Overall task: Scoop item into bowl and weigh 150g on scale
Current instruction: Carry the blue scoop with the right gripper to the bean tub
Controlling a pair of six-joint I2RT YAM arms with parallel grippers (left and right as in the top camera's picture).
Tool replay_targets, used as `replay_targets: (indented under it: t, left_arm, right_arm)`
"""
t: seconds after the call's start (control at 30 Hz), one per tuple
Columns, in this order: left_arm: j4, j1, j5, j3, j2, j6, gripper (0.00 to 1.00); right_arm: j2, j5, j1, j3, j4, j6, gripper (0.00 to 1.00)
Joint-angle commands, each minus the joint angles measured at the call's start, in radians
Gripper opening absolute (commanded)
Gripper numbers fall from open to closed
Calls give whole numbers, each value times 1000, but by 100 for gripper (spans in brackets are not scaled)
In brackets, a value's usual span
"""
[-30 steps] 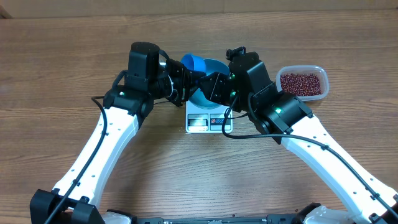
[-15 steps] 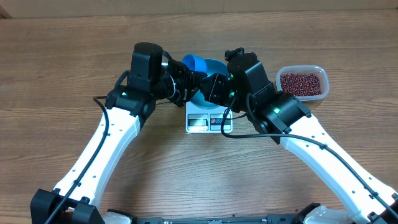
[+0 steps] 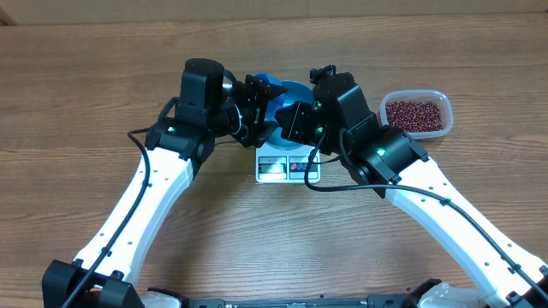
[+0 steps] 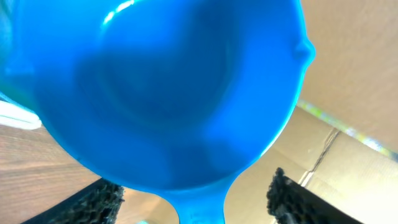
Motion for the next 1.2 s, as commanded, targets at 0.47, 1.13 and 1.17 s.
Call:
replay_targets:
  t: [0.47, 1.13, 1.17]
  left_arm:
    - [132, 6, 42, 19, -13, 807, 100]
    - [-87, -15, -195, 19, -13, 1254, 100]
    - [-89, -16, -195, 19, -13, 1254, 100]
  right_arm:
    - [53, 51, -293, 582, -686, -495, 4]
    - [383, 323, -663, 657, -995, -738, 4]
    - [399, 337, -663, 657, -995, -738, 4]
